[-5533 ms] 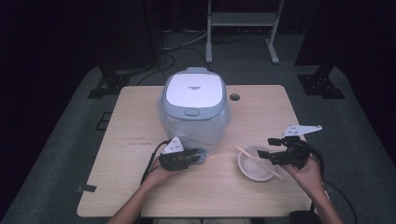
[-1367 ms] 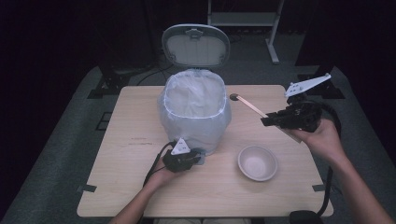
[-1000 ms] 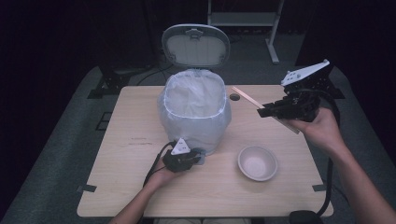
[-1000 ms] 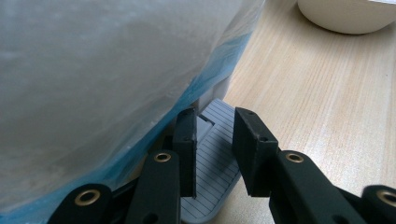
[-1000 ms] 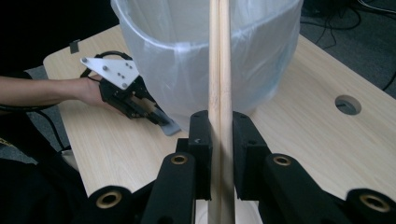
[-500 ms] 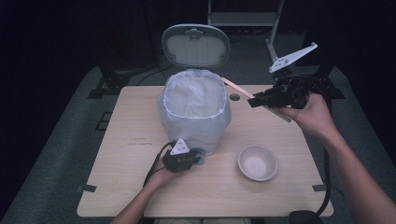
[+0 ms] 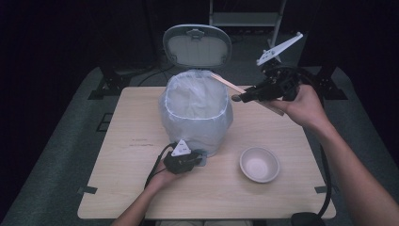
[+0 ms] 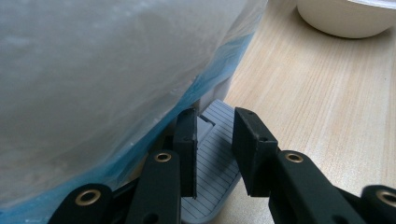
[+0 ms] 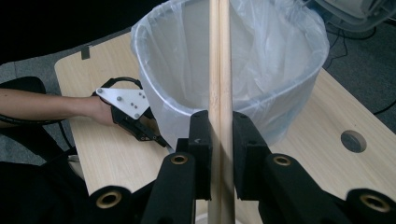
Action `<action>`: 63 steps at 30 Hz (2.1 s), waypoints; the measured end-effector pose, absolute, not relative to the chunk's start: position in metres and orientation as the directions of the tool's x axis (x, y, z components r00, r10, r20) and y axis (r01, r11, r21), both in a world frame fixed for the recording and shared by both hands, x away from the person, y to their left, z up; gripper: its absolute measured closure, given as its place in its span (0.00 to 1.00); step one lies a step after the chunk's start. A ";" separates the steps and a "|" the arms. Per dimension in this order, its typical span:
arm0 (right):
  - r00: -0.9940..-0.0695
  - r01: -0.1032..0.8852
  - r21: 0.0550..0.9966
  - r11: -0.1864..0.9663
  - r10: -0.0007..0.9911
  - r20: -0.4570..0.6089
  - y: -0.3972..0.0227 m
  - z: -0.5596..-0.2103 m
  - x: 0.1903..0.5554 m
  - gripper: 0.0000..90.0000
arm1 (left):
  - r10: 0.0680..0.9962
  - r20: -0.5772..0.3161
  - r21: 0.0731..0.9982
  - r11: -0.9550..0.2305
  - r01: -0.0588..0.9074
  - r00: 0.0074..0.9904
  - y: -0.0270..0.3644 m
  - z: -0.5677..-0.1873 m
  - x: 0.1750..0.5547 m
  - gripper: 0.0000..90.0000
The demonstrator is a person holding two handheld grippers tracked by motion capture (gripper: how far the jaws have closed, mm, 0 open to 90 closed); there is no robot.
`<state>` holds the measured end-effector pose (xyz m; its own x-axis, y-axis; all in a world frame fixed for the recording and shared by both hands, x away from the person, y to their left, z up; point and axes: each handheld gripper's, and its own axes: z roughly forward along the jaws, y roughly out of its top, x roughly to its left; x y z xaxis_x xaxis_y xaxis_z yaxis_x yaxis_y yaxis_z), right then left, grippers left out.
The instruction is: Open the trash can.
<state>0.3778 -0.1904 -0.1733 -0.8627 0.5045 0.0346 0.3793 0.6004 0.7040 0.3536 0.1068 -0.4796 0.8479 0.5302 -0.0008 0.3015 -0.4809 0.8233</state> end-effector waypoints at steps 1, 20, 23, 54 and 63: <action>-0.864 0.377 0.700 0.606 0.503 0.030 -0.187 -0.171 0.380 0.88 | 0.530 0.000 0.823 -0.481 0.301 0.848 0.107 -0.480 0.354 0.79; -0.875 0.364 0.676 0.641 0.485 0.011 -0.149 -0.159 0.400 0.88 | 0.531 0.001 0.823 -0.482 0.301 0.847 0.107 -0.480 0.353 0.79; -0.878 0.362 0.673 0.645 0.479 0.014 -0.143 -0.158 0.403 0.88 | 0.531 0.001 0.823 -0.482 0.301 0.847 0.107 -0.480 0.353 0.79; -0.888 0.386 0.598 0.702 0.459 0.035 -0.088 -0.182 0.437 0.88 | 0.531 0.000 0.823 -0.481 0.302 0.847 0.107 -0.479 0.354 0.79; -0.883 0.407 0.575 0.710 0.466 0.049 -0.076 -0.193 0.449 0.88 | 0.531 0.000 0.823 -0.481 0.301 0.848 0.107 -0.479 0.354 0.79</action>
